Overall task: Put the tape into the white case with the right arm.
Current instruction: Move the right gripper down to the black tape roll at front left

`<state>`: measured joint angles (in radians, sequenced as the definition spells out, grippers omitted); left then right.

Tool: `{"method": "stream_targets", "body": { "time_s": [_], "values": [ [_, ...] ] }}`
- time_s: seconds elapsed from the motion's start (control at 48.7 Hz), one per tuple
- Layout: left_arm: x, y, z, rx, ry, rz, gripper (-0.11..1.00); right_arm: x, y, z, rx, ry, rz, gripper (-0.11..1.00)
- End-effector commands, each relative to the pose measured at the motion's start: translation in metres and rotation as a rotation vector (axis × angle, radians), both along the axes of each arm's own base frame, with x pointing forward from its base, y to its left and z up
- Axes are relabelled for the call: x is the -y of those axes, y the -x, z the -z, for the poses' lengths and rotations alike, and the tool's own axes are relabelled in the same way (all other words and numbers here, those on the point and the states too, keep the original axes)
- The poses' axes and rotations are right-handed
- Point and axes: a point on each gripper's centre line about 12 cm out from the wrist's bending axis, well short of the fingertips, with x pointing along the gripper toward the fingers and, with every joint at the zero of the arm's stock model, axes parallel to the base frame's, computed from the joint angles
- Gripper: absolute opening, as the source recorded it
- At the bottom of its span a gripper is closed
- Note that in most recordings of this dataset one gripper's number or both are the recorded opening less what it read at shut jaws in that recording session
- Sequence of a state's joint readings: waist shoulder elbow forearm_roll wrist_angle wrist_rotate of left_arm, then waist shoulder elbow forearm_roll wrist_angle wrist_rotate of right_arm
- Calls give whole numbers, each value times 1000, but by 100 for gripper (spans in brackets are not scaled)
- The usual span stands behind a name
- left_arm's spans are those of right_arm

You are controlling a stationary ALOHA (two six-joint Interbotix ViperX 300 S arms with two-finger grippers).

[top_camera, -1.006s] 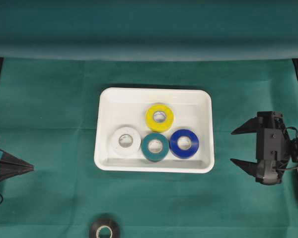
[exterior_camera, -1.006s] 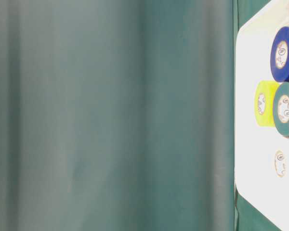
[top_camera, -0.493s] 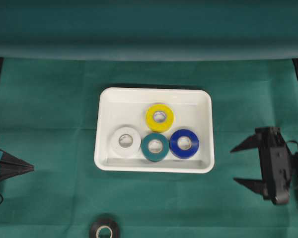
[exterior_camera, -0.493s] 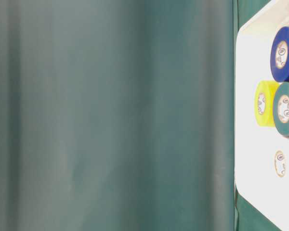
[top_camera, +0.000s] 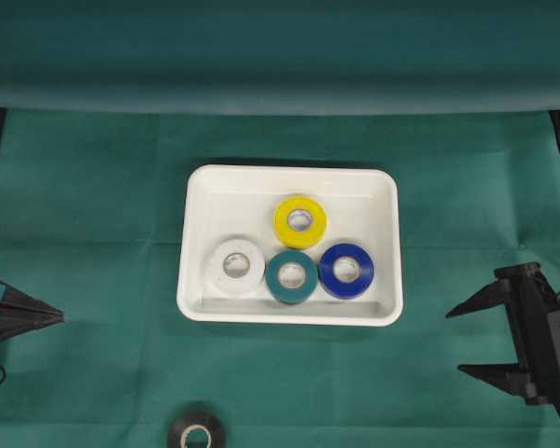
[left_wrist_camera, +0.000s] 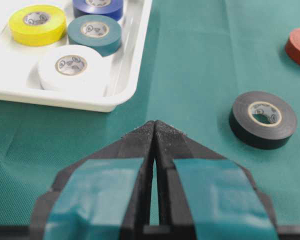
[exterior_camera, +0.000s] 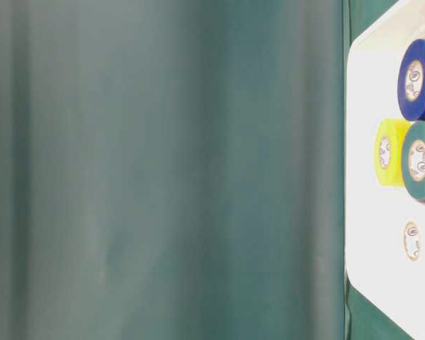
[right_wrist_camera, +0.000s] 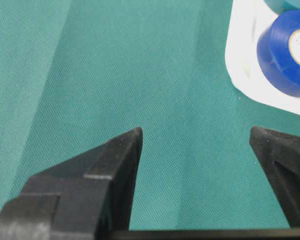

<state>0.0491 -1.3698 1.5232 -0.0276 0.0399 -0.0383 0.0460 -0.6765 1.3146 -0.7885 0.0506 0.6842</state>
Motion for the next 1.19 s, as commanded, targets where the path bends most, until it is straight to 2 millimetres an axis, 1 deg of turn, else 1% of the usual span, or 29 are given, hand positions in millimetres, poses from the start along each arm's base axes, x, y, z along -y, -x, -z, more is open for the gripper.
{"method": "stream_targets", "body": {
  "time_s": [0.0, 0.185, 0.328, 0.411, 0.616, 0.842, 1.026, 1.17],
  "values": [
    [0, -1, -5, 12, -2, -2, 0, -1, -4, -3, 6, -7, -2, 63],
    [0, -1, -5, 14, -2, -2, 0, -3, -21, -5, -16, -6, -9, 63],
    [0, -1, -5, 14, -1, -2, 0, -7, -44, -10, -33, -7, -19, 63],
    [0, -1, -4, 12, -2, -2, 0, -9, -60, -11, -42, -5, -27, 63],
    [0, -1, -4, 12, -2, -2, 0, -20, -107, -16, -53, 0, -50, 63],
    [0, -1, -4, 12, -2, -2, 0, -37, -155, -18, -44, 4, -89, 63],
    [0, -1, -4, 12, -2, -2, 0, -52, -190, -19, -26, 8, -119, 63],
    [0, -1, -4, 12, -2, -2, 0, -59, -212, -18, -15, 8, -129, 63]
  ]
}}
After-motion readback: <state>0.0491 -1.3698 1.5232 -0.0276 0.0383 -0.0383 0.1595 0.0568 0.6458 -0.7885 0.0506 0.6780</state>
